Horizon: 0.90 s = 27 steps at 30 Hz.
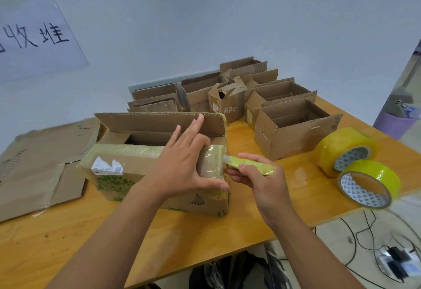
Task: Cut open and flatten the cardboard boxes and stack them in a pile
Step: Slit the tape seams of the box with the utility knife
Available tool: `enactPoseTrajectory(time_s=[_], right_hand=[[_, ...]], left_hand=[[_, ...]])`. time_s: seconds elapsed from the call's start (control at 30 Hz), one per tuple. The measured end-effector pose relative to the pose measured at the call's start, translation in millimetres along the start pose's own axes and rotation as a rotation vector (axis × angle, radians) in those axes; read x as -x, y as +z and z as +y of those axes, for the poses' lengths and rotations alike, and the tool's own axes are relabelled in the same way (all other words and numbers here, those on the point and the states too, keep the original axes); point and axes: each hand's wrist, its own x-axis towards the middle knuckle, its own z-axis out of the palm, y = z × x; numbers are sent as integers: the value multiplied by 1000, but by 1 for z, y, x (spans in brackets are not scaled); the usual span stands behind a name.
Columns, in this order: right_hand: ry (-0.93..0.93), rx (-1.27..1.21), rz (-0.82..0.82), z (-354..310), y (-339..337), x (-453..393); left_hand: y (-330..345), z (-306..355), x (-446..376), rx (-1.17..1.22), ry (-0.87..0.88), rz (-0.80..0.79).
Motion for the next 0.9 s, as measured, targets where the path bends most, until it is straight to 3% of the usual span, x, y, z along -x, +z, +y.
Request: enactPoseTrajectory(time_s=[0.13, 0.27, 0.43, 0.5, 0.6, 0.7, 0.77, 0.83, 0.9], right_hand=[[-59, -35, 10, 2, -10, 7], [-136, -57, 130, -5, -12, -9], [-422, 269, -42, 4, 14, -15], [-556, 404, -32, 18, 19, -10], [-712, 494, 0, 29, 17, -3], [-978, 734, 9, 32, 17, 1], [-1091, 897, -18, 30, 24, 6], [-1076, 1013, -36, 33, 32, 11], [-939, 1050, -35, 38, 39, 15]], left_hand=[[-1, -1, -1, -4, -2, -18], [-3, 0, -1, 1, 6, -21], [-7, 3, 1, -26, 25, -47], [-10, 2, 2, 21, -3, -47], [-20, -3, 8, 132, -135, 29], [-27, -20, 12, 14, -259, 157], [-29, -33, 17, -38, -320, 151], [-27, -44, 23, -54, -378, 103], [-22, -52, 27, -22, -415, 89]])
